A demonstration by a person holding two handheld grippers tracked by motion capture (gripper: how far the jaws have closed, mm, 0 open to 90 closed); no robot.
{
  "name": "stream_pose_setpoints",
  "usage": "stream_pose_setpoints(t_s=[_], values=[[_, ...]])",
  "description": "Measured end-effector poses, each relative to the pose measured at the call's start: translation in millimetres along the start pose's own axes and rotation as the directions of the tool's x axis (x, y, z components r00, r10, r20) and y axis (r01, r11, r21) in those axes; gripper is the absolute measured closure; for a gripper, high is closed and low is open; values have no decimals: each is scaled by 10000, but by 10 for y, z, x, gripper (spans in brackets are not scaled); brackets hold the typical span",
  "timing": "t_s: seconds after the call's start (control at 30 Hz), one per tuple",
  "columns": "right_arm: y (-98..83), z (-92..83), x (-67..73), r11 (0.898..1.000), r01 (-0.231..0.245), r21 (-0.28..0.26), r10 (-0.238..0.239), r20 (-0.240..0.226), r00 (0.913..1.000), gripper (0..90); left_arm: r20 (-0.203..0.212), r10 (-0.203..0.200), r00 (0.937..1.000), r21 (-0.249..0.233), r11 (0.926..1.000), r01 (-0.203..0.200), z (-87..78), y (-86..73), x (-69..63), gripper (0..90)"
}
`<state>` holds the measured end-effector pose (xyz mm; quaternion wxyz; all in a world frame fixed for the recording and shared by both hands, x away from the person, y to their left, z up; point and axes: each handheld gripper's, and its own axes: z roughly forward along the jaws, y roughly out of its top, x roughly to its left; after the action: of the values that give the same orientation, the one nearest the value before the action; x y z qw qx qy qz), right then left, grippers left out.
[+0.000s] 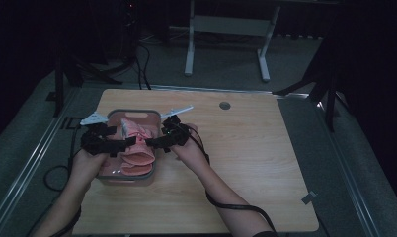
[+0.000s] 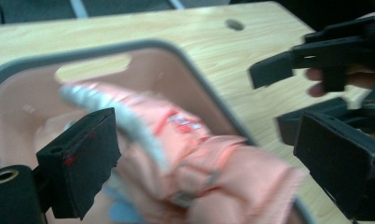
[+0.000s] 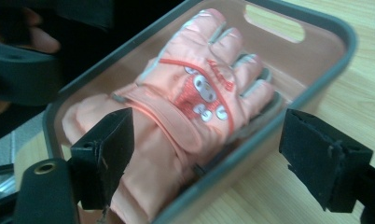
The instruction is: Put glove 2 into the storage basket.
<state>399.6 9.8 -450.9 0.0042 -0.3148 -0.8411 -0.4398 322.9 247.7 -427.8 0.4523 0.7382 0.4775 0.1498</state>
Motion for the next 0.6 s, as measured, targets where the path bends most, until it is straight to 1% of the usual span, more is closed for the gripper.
stream_pose_setpoints(t_s=[0.07,0.13,0.17,0.27,0.37,0.43,0.47,0.53,0.57,0.6], values=[[-23,-56,-18,10000,2,56,-2,-46,10000,180,308,247,9992,40,9997,-248,7,14,-122,71],[-53,-109,-30,9999,103,94,-104,49,9999,180,489,431,9979,61,9990,-435,27,21,-225,71],[-69,-133,-40,9998,129,149,-129,12,9999,179,666,560,9962,111,9983,-568,46,30,-292,71],[-137,-202,-71,9994,257,233,-259,70,9996,177,1094,763,9911,36,9970,-772,86,54,-446,71],[-223,-283,-121,9992,289,292,-293,126,9995,175,1323,930,9868,-49,9956,-931,136,65,-576,71],[-267,-327,-153,9992,258,294,-262,124,9996,175,1592,1000,9822,-32,9949,-1008,187,65,-669,71],[-290,-349,-171,9991,288,306,-294,175,9994,175,1754,1081,9785,23,9939,-1102,222,62,-725,71],[-341,-402,-214,9992,255,295,-263,247,9993,175,1902,1225,9741,-32,9923,-1242,267,52,-807,71],[-359,-420,-231,9993,238,292,-246,255,9994,176,2044,1281,9705,-3,9914,-1308,299,47,-860,71],[-388,-449,-255,9994,212,271,-219,285,9994,176,2134,1308,9682,10,9910,-1341,317,42,-889,71]])
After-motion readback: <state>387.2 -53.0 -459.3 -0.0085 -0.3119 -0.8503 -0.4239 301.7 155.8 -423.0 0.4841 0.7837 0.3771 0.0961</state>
